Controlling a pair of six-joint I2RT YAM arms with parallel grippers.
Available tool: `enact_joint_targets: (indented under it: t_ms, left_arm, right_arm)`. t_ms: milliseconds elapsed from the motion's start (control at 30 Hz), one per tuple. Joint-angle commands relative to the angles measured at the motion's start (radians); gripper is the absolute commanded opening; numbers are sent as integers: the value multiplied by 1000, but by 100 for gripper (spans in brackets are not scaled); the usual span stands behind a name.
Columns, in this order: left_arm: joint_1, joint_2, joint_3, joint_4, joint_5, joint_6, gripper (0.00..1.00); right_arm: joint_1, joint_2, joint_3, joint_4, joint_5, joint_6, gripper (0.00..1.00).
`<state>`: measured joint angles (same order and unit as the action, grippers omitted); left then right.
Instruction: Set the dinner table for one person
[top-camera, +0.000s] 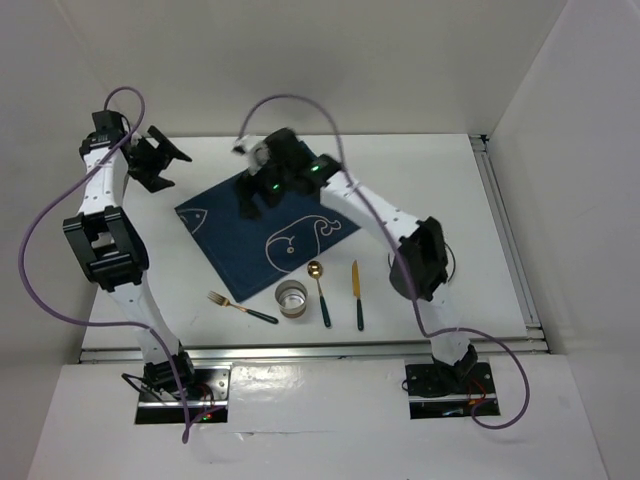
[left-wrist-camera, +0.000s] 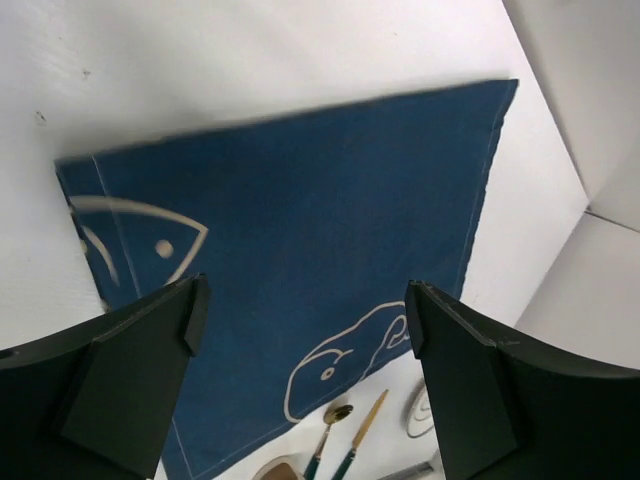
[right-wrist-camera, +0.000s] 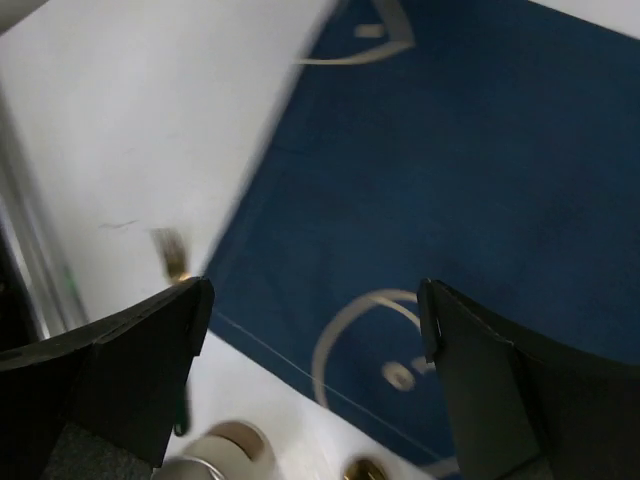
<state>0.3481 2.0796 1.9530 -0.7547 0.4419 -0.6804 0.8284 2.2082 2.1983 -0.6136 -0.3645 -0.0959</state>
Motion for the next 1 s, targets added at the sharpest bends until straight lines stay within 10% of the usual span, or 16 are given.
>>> enact_joint_targets:
  t_ms: [0,300,833,967]
  left_arm:
    - [-12,-29,52,-58,-55,68,99]
    - [-53,-134,-283,-26,-167,133,97]
    - [-66,-56,-445,27,-215,35,94]
    - [-66,-9,-456,38,-190,35,73]
  right_arm:
    - [-201,-139,-43,55,54,172,95]
    - [-549,-165,-291,-133,131,395,92]
    - [-589,148,-150,-69,164,317,94]
    - [-580,174,-150,-35,98,317,86]
